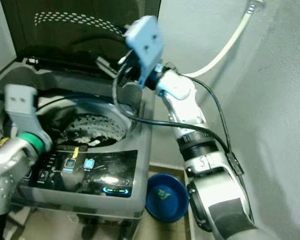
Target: Clothes washing
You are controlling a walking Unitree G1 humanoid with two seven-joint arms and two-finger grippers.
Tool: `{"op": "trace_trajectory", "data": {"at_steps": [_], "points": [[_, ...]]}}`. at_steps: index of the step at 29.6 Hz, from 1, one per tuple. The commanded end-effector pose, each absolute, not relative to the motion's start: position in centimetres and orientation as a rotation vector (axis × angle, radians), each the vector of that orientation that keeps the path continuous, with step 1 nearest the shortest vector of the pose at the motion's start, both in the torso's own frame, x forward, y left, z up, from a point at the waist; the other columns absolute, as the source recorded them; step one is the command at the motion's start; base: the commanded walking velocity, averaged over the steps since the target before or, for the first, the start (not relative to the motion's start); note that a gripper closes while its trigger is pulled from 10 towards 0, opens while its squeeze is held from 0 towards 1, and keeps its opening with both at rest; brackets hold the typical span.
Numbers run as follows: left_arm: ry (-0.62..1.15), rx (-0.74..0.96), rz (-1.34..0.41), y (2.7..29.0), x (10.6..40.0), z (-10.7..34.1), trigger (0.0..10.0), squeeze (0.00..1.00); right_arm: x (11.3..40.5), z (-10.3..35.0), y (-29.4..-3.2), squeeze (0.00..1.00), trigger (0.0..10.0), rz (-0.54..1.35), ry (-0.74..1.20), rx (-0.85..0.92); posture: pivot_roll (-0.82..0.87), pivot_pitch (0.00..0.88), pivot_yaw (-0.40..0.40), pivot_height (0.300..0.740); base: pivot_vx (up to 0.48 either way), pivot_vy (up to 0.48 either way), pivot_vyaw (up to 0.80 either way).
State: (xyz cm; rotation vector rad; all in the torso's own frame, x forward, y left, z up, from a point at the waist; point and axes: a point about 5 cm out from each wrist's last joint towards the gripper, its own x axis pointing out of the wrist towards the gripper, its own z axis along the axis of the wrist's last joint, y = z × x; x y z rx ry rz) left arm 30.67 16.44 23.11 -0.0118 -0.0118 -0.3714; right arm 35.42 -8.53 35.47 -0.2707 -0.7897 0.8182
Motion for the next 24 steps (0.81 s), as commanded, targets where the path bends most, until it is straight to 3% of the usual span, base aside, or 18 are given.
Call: {"op": "trace_trajectory", "data": {"at_steps": [1, 2, 3, 4, 6, 10, 11, 15, 16, 19, 24], "points": [[-0.023, 0.014, -0.413, 16.4, 30.3, 23.7, 10.0, 0.0, 35.0, 35.8, -9.0, 0.0, 10.0, 0.821, -0.808, -0.236, 0.11, 0.045, 0.003, 0.74, 0.0, 0.0, 0.0], [-0.086, 0.225, -0.398, 17.6, 30.3, 25.3, 10.0, 0.0, 34.3, 35.7, -9.5, 0.0, 10.0, 0.823, -0.821, -0.202, 0.11, 0.052, 0.016, 0.74, 0.0, 0.0, 0.0], [-0.086, 0.225, -0.398, 17.6, 30.3, 25.3, 10.0, 0.0, 34.3, 35.7, -9.5, 0.0, 10.0, 0.823, -0.821, -0.202, 0.11, 0.052, 0.016, 0.74, 0.0, 0.0, 0.0], [-0.142, 0.416, -0.352, 19.1, 30.4, 27.1, 10.0, 0.0, 33.6, 35.3, -9.7, 0.0, 10.0, 0.825, -0.828, -0.181, 0.11, 0.058, 0.025, 0.74, 0.0, 0.0, 0.0], [-0.239, 0.586, -0.238, 20.9, 30.3, 30.4, 10.0, 0.0, 32.7, 34.5, -10.0, 0.0, 10.0, 0.822, -0.82, -0.148, 0.12, 0.068, 0.043, 0.74, 0.0, 0.0, 0.0], [-0.309, 0.566, -0.2, 20.9, 30.1, 32.0, 10.0, 0.0, 32.4, 33.9, -10.1, 0.0, 10.0, 0.817, -0.806, -0.122, 0.12, 0.074, 0.054, 0.74, 0.0, 0.0, 0.0], [-0.328, 0.462, -0.236, 20.1, 30.0, 32.2, 10.0, 0.0, 32.3, 33.6, -10.0, 0.0, 10.0, 0.813, -0.799, -0.106, 0.12, 0.075, 0.065, 0.74, 0.0, 0.0, 0.0], [-0.346, 0.385, -0.273, 19.2, 29.8, 32.2, 10.0, 0.0, 32.2, 33.3, -9.9, 0.0, 10.0, 0.809, -0.791, -0.093, 0.12, 0.079, 0.07, 0.74, 0.0, 0.0, 0.0], [-0.335, 0.279, -0.325, 18.2, 29.6, 31.8, 10.0, 0.0, 32.0, 33.1, -9.8, 0.0, 10.0, 0.808, -0.785, -0.086, 0.12, 0.08, 0.07, 0.74, 0.0, 0.0, 0.0], [-0.335, 0.279, -0.325, 18.2, 29.6, 31.8, 10.0, 0.0, 32.0, 33.1, -9.8, 0.0, 10.0, 0.808, -0.785, -0.086, 0.12, 0.08, 0.07, 0.74, 0.0, 0.0, 0.0], [-0.41, 0.354, -0.455, 14.9, 28.6, 30.6, 10.0, 0.0, 31.8, 33.1, -10.0, 0.0, 10.0, 0.784, -0.786, -0.108, 0.12, 0.08, 0.054, 0.74, 0.0, 0.0, 0.0]]}}
